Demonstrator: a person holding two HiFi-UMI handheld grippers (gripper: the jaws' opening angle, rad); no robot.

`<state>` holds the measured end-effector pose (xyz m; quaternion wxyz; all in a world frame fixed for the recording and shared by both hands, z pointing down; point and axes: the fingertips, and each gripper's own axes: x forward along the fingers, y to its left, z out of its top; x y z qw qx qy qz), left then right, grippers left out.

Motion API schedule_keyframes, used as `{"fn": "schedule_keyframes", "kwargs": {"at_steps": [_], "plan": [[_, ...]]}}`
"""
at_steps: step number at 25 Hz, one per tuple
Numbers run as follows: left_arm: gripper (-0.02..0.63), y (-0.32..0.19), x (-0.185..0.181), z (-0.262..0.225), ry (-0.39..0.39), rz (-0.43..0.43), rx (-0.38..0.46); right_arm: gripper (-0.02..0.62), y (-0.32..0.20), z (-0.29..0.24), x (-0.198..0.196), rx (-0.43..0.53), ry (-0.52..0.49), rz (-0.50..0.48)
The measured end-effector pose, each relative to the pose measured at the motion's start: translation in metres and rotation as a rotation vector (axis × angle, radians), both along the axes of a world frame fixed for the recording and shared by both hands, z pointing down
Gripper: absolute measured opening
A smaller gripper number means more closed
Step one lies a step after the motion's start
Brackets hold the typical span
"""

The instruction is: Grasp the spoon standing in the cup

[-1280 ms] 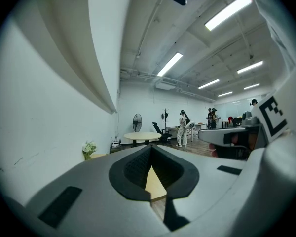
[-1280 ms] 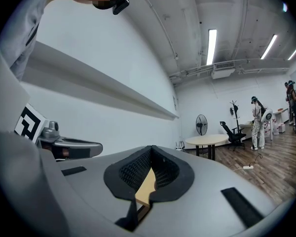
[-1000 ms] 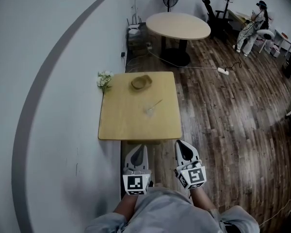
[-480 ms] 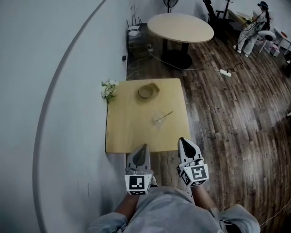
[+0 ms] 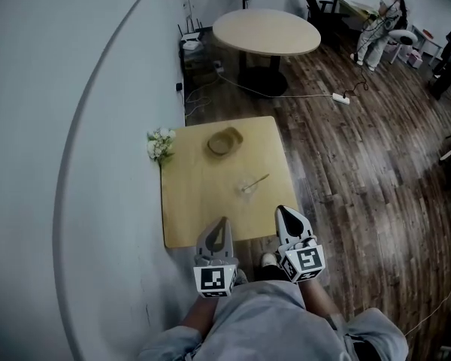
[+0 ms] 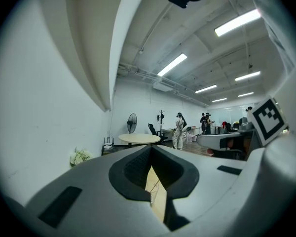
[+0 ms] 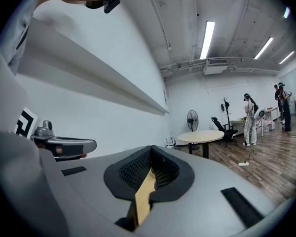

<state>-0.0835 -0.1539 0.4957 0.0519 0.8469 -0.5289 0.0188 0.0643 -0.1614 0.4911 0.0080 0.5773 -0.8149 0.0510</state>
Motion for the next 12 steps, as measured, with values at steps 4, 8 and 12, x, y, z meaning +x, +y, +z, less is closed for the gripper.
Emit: {"fn": "schedule_keyframes", "kwargs": {"at_steps": [4,8,12], "plan": [[0.002,-0.024,0.004,0.007,0.007,-0.010,-0.010,-0.002,-0.028,0.008,0.004,-0.018,0.014,-0.012],[0.002,-0.046,0.014,0.001,0.005,-0.012,0.004,-0.002,-0.059,0.019,0.010,-0.039,0.004,-0.033],[0.002,-0.066,0.013,-0.009,0.008,-0.047,0.028,0.120,-0.088,0.039,0.006,-0.103,-0.066,-0.101]]}}
